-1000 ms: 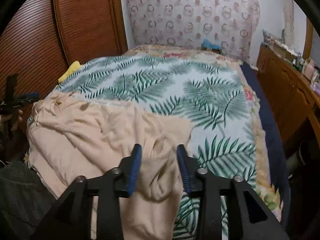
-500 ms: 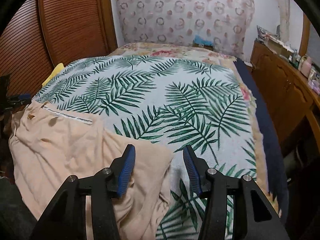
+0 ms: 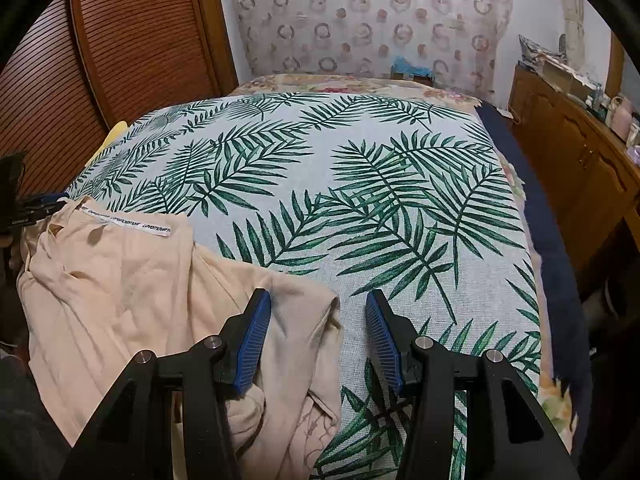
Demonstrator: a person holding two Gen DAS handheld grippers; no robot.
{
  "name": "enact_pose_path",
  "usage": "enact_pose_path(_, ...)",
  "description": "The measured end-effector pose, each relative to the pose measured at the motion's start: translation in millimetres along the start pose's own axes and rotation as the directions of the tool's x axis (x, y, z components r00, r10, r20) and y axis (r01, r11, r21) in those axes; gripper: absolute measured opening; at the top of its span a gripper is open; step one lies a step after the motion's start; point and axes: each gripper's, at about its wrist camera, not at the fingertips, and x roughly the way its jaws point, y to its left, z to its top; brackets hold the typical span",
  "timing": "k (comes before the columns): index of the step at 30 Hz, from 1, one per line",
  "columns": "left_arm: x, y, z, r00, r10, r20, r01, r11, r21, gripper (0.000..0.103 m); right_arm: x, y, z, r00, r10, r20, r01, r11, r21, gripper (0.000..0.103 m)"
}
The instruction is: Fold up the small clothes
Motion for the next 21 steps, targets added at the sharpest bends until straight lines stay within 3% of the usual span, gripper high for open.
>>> enact_pose_path(1,0.1,-0.3,-0.2,1.0,-0.002,0.001,0.002,1.0,0.002,0.055,0.1,0.4,-0.3,1.0,0.002,0.0,-0.002,1.0,-0.002,0.052)
enact_pose_path(3,-0.4,-1.0,0.1,0.999,-0.034,0.002,0.034,0.999,-0.005,0.039,0.6,1.7,-0.9,1.0,0.012,-0.003,-0.012,1.0,-0.007,0.05)
enact_pose_path(6,-2.0,-0.9,-1.1,0.994,-0.106,0.002,0.106,0.994,-0.034,0.017,1.5,3.4,-2.2,0.998,0.058,-0.001,-0.059,0.998,-0.002,0.033)
enact_pose_path(9,-10.7,-7.5,-3.6,0.994,-0.107,0.026,0.108,0.994,-0.025,0.008,-0.7,4.9,-4.6,0.994,0.113,-0.007,-0.113,0.994,0.003,0.013)
enact_pose_path(13,-49.3,-19.9,0.6,0.984,-0.123,0.126,0.126,0.992,-0.016,0.007,-26.5,11.4,-4.9,0.987,0.148,0.059,-0.148,0.989,-0.009,0.01)
enact_pose_path(16,-96.4,-34.7,8.4,0.96,-0.145,0.239,0.146,0.989,0.013,0.007,-67.3,20.8,1.6,0.977,0.166,0.135,-0.165,0.986,-0.018,0.01)
enact_pose_path(21,-187.4,-63.6,31.0,0.891,-0.182,0.415,0.159,0.983,0.091,0.007,-134.8,42.2,25.0,0.966,0.156,0.205,-0.145,0.987,-0.069,0.009)
